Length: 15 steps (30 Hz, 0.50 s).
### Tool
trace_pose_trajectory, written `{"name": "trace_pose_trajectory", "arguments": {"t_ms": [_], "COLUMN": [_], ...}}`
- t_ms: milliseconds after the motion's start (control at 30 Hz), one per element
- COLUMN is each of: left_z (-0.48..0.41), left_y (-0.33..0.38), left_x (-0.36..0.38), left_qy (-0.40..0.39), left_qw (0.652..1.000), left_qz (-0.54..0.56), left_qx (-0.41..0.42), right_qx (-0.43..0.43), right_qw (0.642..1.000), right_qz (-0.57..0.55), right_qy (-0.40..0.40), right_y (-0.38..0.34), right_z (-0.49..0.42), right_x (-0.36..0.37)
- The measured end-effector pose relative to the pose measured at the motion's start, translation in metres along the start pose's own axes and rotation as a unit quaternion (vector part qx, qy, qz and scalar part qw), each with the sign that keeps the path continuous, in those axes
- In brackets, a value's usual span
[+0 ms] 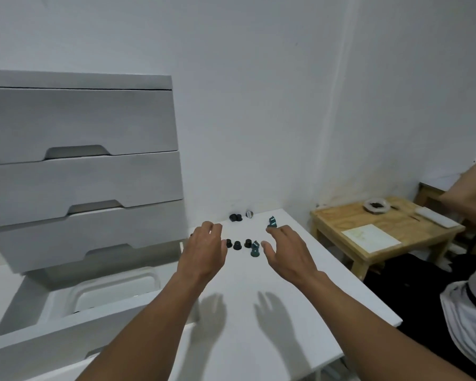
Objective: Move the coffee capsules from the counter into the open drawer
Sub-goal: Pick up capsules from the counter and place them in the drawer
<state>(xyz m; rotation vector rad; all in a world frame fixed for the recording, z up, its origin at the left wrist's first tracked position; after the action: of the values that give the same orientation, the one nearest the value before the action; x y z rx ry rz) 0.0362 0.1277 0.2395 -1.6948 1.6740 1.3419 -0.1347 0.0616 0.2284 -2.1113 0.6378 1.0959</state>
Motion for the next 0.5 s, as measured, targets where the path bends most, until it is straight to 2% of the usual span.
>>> {"name": "trace_pose_trajectory", "arguments": {"t_ms": [233,500], "left_z": [-0.023,-0.045], "left_y": [0.048,0.056], "left_x": [0.064,0.117], "left_qy": [-0.024,-0.068], "left_qw": [0.998,0.99], "left_qz": [-0.002,-0.034], "left_qx": [-0.06,-0.118], "right_qx": [-0.021,-0.039], "right_qw": [0.999,0.995], "right_qz": [0.0,-0.025], "right_qy": [-0.05,-0.091], "right_y": [0.092,0.147], "right_z": [-0.026,-0.057], "right_x": [-0.001,0.033]}}
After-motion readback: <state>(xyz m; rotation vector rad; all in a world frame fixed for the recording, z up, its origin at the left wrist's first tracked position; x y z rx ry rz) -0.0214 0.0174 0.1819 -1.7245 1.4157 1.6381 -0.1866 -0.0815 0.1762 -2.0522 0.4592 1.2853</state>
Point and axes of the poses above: each hand's wrist, its own z-axis away from the middle knuckle, its own x-axis out of the palm, y = z × x, the point moved 8 cm from there along -z, towards the middle knuckle, and after that the axes turned 10 degrees about -x, right-handed, at the moved point
